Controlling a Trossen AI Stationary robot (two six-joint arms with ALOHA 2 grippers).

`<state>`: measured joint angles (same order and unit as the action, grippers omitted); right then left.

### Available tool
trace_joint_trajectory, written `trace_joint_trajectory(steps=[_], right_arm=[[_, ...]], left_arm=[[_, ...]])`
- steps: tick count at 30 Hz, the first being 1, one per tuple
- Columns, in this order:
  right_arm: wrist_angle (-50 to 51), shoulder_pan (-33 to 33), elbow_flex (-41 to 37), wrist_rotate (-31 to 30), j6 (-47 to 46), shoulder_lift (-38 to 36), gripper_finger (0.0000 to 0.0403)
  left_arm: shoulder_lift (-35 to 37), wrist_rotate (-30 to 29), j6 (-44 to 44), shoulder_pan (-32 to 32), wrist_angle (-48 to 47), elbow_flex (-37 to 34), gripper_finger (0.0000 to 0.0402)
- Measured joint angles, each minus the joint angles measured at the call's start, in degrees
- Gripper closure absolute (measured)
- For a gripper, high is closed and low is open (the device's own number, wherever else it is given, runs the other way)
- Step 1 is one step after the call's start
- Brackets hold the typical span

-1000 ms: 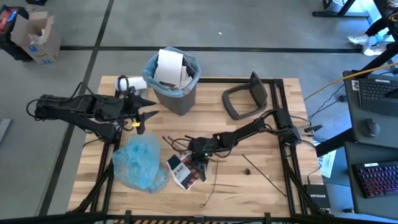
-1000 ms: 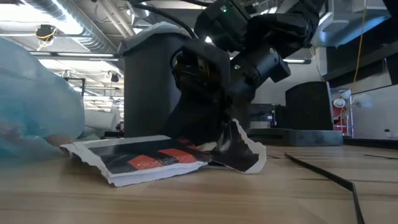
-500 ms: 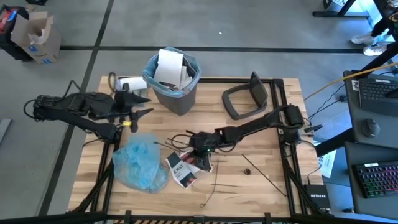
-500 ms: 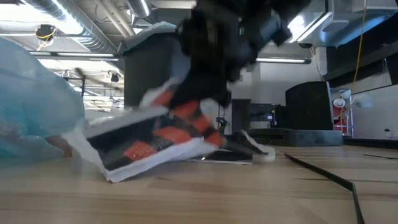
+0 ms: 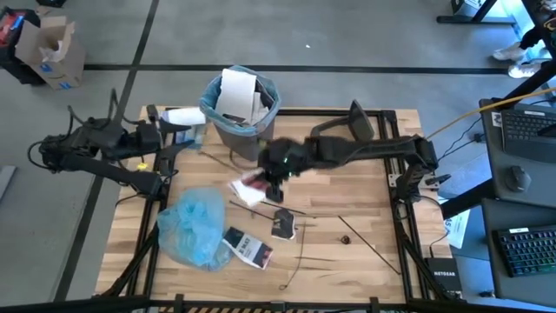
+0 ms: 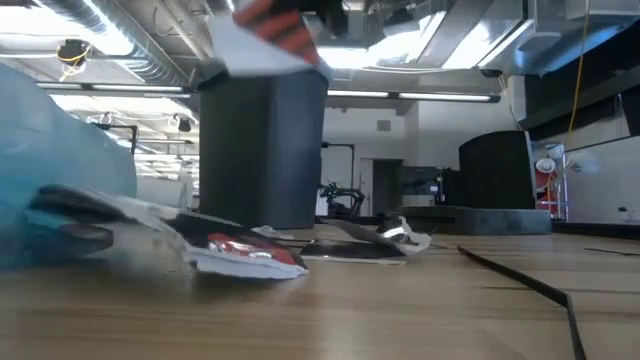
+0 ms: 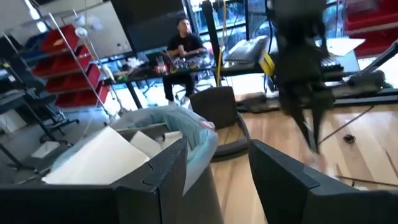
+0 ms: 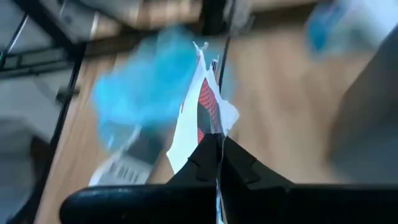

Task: Pick and place trash into bin
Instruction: Put the white paper and zip tie into the trash bin

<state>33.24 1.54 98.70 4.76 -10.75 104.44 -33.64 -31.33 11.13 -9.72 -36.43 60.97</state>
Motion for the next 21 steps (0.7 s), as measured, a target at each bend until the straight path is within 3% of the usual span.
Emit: trace_joint_trajectory(steps=[6, 12, 16, 21], right_arm=[[-1.6, -4.9, 10.9, -10.6, 6.8, -0.1, 0.0403], [-12.3, -11.1, 14.1, -17.8, 13.3, -0.1, 0.0403], [-16.6, -15.9, 14.2, -18.1, 13.1, 0.9, 0.0403], [-15.2, -19.5, 14.1, -13.4, 8.2, 3.9, 0.0380]], left_arm=[[3.2, -0.6, 1.3, 0.0, -0.1, 0.0, 0.0235], [4.8, -0.6, 0.9, 0.0, -0.8, 0.0, 0.0235], [4.8, -0.7, 0.8, 0.0, -1.1, -0.5, 0.0235], [4.7, -0.6, -1.4, 0.0, -4.7, -0.5, 0.0235]])
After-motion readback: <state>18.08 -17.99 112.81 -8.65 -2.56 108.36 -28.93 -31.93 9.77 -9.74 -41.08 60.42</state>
